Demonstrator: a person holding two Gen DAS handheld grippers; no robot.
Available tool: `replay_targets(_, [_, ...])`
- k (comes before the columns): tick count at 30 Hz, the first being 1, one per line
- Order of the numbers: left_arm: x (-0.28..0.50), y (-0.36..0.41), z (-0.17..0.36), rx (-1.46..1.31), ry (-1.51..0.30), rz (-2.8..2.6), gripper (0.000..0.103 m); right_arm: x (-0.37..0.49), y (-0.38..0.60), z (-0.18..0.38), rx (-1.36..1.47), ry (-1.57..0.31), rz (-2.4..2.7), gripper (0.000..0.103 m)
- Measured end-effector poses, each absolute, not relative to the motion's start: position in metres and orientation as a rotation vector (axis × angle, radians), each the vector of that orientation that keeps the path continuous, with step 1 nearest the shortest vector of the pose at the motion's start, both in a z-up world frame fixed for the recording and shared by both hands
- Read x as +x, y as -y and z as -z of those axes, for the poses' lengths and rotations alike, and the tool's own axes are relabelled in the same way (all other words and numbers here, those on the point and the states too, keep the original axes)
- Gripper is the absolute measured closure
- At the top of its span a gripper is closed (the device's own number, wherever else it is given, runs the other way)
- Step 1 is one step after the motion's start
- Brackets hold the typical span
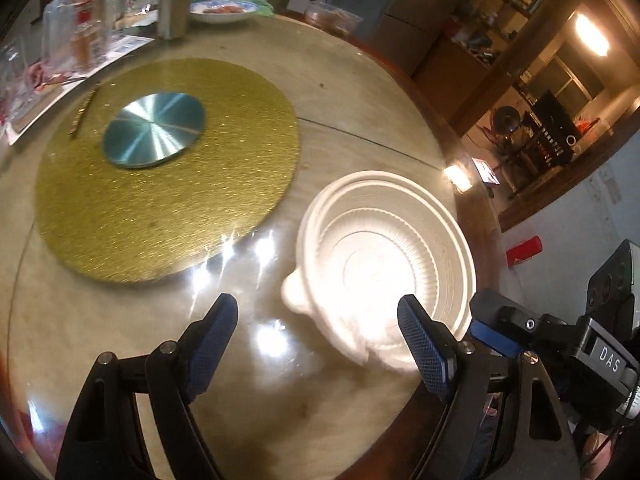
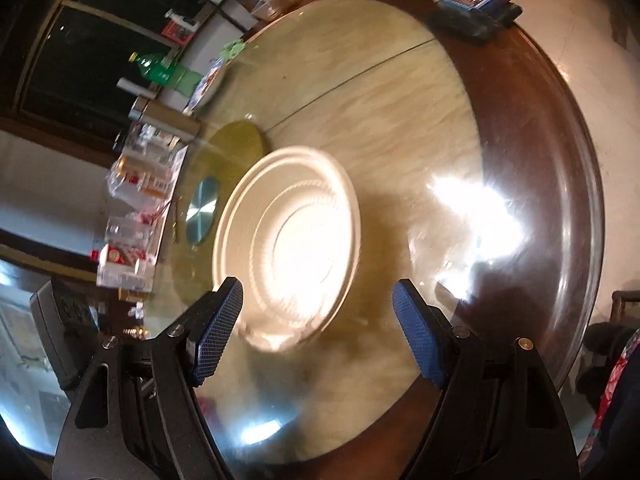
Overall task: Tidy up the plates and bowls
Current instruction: 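Move the right gripper to the beige ribbed bowl on the table, then grasp the beige bowl rim with the right gripper and lift it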
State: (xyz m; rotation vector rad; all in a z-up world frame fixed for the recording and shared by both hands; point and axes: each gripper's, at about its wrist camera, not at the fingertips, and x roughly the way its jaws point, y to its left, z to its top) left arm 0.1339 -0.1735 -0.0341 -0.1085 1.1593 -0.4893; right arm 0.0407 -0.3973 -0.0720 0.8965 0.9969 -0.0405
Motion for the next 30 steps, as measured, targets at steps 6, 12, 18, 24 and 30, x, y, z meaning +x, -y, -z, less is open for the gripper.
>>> replay_targets(6, [0.143,0.187,0.047,-0.131,-1.198,0.460,0.021,0.054,0.406,0.077,0.917,-1.004,0.041,0.024])
replay_targets(12, [0.142,0.202,0.051,-0.099,-1.209,0.459,0.021,0.063,0.405,0.088,0.905,-1.056,0.033,0.024])
replay_targets(18, [0.142,0.206,0.060,-0.094,-1.222,0.457,0.021,0.071,0.405,0.093,0.883,-1.086,0.045,0.024])
replay_targets(24, [0.141,0.207,0.062,-0.078,-1.196,0.429,0.030,0.074,0.406,0.092,0.841,-1.076,0.088,0.027])
replay_targets(30, [0.139,0.205,0.062,-0.023,-1.179,0.395,0.065,0.078,0.400,0.090,0.705,-1.102,0.165,0.083])
